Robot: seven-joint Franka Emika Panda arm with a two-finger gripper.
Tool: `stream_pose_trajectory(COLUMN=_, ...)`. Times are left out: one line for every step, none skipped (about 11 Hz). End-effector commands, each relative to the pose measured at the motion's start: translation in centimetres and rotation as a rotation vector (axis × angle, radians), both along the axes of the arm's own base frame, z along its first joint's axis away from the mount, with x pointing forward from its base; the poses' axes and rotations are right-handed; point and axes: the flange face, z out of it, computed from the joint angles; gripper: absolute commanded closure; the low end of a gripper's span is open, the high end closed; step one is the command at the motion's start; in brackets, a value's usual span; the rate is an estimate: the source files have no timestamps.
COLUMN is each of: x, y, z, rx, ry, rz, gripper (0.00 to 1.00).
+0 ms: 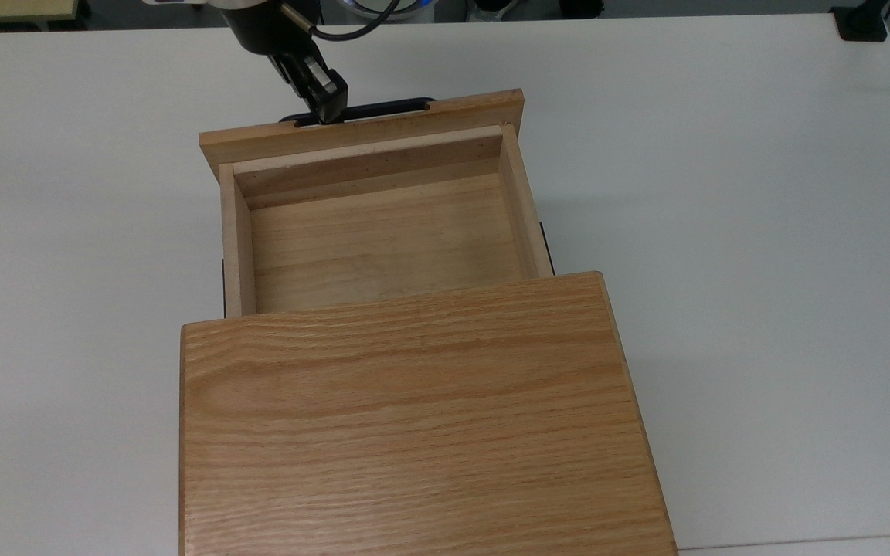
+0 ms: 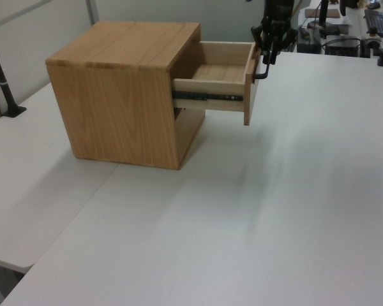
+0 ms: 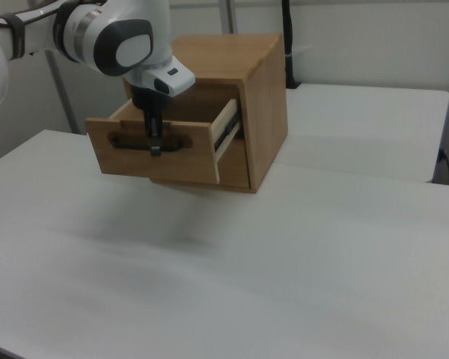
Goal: Open the drawer by sliding it
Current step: 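Pull the handle away from the cabinet, sliding the drawer out, then release the handle and raise the gripper away from the drawer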
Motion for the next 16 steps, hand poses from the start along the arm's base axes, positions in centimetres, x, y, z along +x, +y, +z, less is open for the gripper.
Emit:
stream_pose_trajectory(x=-2.6, y=0.6, z=-0.1, rx=-0.007, ry=0.065, rz=0.181, gripper=0.98)
stream_pose_trajectory(x=-2.9, y=0.4, z=0.2, rx=-0.007, ry=0.065, rz=0.178, gripper=0.94)
stream_pose_trajectory(x=-2.8, y=0.3, z=0.3, rx=-0.008, ry=0.062, rz=0.174, gripper=0.63)
stream_pose_trajectory(x=-2.8, y=0.2, z=0.3, rx=-0.008, ry=0.059, rz=0.174, gripper=0.16)
stream_pose_trajectory(x=-2.8, y=-0.2, z=0.6, rx=-0.009, ry=0.055, rz=0.166, gripper=0.00)
stream_pose_trajectory(x=-2.9, y=-0.6, z=0.8, rx=-0.009, ry=0.054, rz=0.156, gripper=0.00)
stream_pose_trajectory(x=-2.9, y=-0.8, z=1.3, rx=-0.017, ry=0.045, rz=0.157, gripper=0.00)
stream_pose_trajectory(x=-3.1, y=-1.3, z=1.9, rx=-0.031, ry=0.036, rz=0.165, gripper=0.00)
stream_pose_trajectory(x=-3.6, y=-1.4, z=2.7, rx=-0.053, ry=0.021, rz=0.203, gripper=0.00)
stream_pose_trajectory(x=-4.3, y=-1.5, z=3.4, rx=-0.052, ry=0.031, rz=0.222, gripper=0.00)
stream_pose_trajectory(x=-4.5, y=-1.5, z=3.9, rx=-0.053, ry=0.026, rz=0.224, gripper=0.00)
stream_pose_trajectory(x=-5.0, y=-1.4, z=4.9, rx=-0.060, ry=0.008, rz=0.227, gripper=0.00)
stream_pose_trajectory(x=-5.2, y=-1.1, z=5.4, rx=-0.071, ry=-0.001, rz=0.256, gripper=0.00)
stream_pose_trajectory(x=-5.8, y=-0.9, z=6.4, rx=-0.097, ry=-0.022, rz=0.316, gripper=0.00)
stream_pose_trajectory(x=-6.0, y=-0.7, z=6.6, rx=-0.115, ry=-0.027, rz=0.373, gripper=0.00)
stream_pose_trajectory(x=-6.5, y=-0.7, z=7.3, rx=-0.127, ry=-0.045, rz=0.406, gripper=0.00)
